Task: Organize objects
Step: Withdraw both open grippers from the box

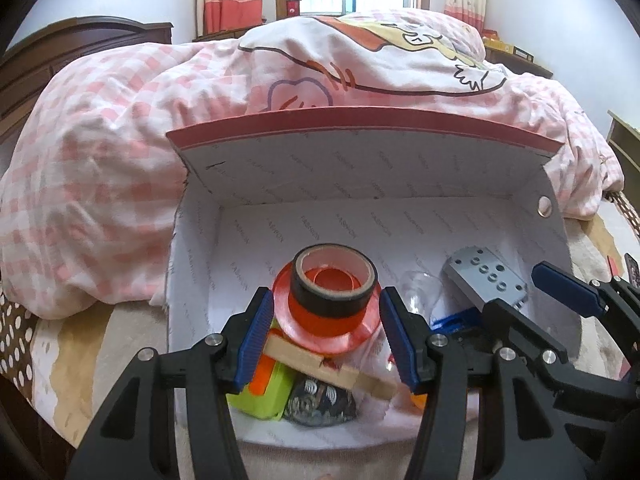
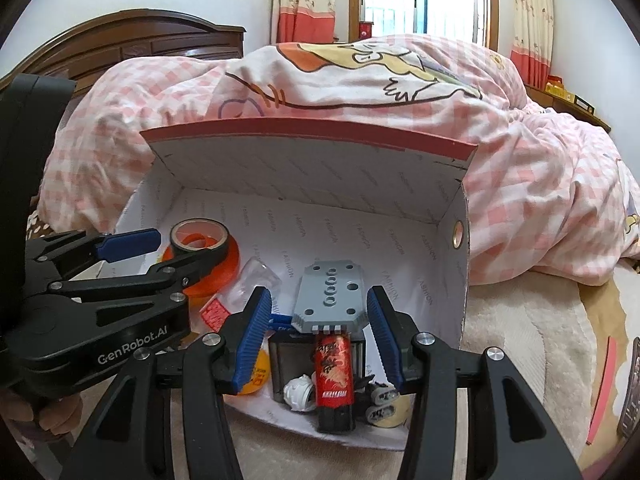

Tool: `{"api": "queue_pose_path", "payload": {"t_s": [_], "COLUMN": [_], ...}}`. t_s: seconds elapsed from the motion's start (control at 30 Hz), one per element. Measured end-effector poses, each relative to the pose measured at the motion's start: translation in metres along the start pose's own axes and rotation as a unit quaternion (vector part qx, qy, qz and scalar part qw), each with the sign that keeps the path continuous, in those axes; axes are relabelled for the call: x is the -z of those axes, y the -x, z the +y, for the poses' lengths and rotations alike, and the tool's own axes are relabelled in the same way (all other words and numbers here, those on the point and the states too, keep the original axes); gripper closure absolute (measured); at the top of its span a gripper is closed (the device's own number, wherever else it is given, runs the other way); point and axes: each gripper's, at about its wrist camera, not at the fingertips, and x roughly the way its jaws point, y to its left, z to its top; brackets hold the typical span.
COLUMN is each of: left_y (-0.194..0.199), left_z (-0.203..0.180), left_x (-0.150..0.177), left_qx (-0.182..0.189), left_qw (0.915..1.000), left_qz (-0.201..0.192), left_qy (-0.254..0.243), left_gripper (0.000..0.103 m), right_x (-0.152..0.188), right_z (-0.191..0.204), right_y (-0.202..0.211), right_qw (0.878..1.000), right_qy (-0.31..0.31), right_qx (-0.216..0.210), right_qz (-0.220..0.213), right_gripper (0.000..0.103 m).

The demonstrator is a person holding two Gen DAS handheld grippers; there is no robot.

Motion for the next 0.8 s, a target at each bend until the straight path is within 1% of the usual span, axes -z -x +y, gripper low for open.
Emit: {"api": "queue_pose_path", "payload": {"t_s": [0.33, 0.4, 0.47, 0.57, 0.8], "left_y": [0.038, 0.045, 0.052, 0.061, 0.077], "left_z": [0.010, 0.012, 0.014, 0.012, 0.009], "left_x": [0.018, 0.022, 0.026, 0.036, 0.061], "left_qx": [0.005, 0.004, 0.003, 0.001, 0.005], "left_qw": [0.9999, 0.9998, 0.9999, 0.9999, 0.9999], "left_qz": [-0.015, -0.015, -0.014, -0.011, 0.004], "left_qy": [0.005, 0.007, 0.009, 0.008, 0.010], "left_gripper": [0.048, 0.048, 0.048, 0.048, 0.048], "right_x": [0.006, 0.008, 0.011, 0.018, 0.039], "right_z": [0.011, 0.013, 0.014, 0.017, 0.024], "right_y": [0.031, 0.038, 0.044, 0.055, 0.074], "right_qw": [1.000, 1.000, 1.000, 0.999, 0.999], "right_qy": [-0.001, -0.004, -0.008, -0.015, -0.022], "right_qx": [-0.014, -0.016, -0.020, -0.030, -0.027], "right_qz": [-0.017, -0.018, -0.016, -0.011, 0.005], "right_gripper": [0.051, 0.047, 0.043, 0.042, 0.042]}}
